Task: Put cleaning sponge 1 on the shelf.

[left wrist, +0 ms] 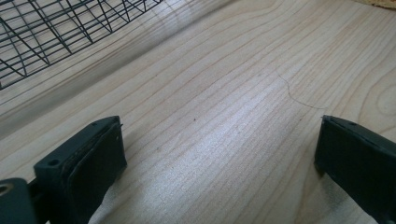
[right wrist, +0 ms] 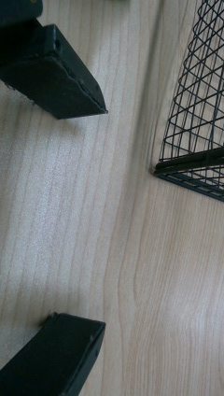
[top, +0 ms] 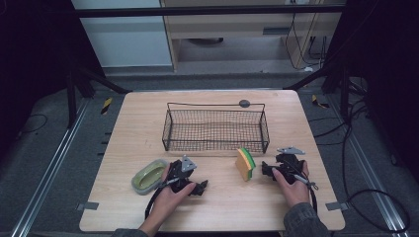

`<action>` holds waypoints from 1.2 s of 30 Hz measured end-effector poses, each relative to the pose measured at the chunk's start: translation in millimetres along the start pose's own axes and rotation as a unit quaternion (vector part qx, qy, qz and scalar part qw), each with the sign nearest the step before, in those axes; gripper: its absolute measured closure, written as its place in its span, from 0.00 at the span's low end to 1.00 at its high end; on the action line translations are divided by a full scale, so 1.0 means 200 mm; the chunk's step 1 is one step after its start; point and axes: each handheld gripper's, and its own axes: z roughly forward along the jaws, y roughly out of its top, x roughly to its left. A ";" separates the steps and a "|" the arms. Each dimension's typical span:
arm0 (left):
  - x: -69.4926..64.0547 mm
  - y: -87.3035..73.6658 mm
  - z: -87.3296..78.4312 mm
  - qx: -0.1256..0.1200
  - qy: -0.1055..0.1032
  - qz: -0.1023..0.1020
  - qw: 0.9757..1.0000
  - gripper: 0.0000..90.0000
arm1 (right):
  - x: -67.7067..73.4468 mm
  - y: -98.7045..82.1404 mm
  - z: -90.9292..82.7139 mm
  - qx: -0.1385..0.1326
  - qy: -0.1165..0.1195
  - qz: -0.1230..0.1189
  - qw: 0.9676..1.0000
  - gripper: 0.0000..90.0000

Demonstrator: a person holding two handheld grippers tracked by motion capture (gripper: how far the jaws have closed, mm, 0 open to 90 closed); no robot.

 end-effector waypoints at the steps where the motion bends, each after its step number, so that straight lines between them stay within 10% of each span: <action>1: 0.00 0.00 0.00 0.000 0.000 0.001 1.000 0.01 | 0.00 0.00 0.00 0.000 0.000 0.000 1.000 0.00; 17: 0.03 0.09 -0.23 -0.053 0.023 0.036 0.998 0.07 | -0.02 -0.05 -0.05 -0.002 0.049 -0.047 0.998 0.01; 36: 0.45 0.14 -0.61 0.078 0.056 0.019 0.995 0.06 | -0.03 -0.05 -0.06 0.002 0.053 -0.055 0.997 0.01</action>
